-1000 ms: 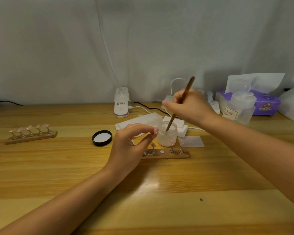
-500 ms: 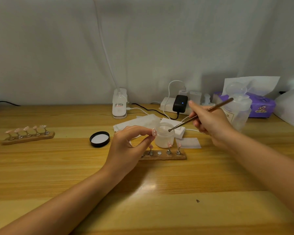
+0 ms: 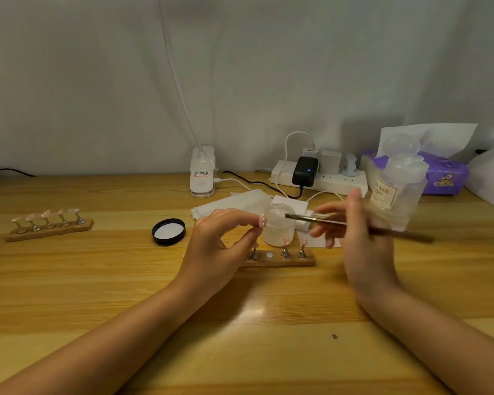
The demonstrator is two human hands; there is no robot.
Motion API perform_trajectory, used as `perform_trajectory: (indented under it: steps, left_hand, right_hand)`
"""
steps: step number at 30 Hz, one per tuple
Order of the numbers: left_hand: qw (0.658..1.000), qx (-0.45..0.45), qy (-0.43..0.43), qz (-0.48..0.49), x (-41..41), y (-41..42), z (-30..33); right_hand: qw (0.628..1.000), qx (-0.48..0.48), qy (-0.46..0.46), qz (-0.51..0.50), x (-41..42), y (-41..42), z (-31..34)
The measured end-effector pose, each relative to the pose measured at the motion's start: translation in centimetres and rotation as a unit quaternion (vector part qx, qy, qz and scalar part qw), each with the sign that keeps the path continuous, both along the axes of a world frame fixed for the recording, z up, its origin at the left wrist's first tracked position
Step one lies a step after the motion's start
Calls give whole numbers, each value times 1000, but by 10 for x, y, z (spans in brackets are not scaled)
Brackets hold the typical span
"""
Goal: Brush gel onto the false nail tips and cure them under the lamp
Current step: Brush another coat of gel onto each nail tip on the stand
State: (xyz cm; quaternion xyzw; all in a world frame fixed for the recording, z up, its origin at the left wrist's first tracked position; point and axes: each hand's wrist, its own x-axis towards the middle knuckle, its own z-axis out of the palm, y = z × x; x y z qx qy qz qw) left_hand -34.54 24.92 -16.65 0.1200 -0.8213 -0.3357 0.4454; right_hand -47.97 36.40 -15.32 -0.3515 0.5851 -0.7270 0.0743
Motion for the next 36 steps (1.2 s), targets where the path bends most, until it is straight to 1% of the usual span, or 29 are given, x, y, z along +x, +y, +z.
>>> perform_trajectory:
  steps: [2,4,6,9,15,23,27,30,36]
  left_hand:
    - [1000,-11,2,-3,0,0,0]
    - [1000,-16,4,-6,0,0,0]
    - [1000,-18,1,-6,0,0,0]
    - [1000,-15,-5,-2,-1,-1,-2]
    - [1000,-2,-2,2,-1,0,-1]
    - [1000,8,-8,4,-1,-2,-3]
    - [1000,13,-10,0,-1,-3,-4]
    - [1000,9,-8,2,-2,-3,-3]
    - [1000,3,-7,9,0,-2,-3]
  right_hand:
    - [993,-17,115,25,5,2,-9]
    - [976,-21,217,29,4,2,-12]
    - [961,-21,274,27,4,1,-14]
    - [950,-30,311,20,6,1,-16]
    - [935,-24,354,14,7,-2,-17]
    - [951,-48,305,32,7,5,-17]
    - [943,-12,333,23,7,-1,-17]
    - [935,-15,352,28,7,-1,-19]
    - [944,-41,326,36,7,4,-19]
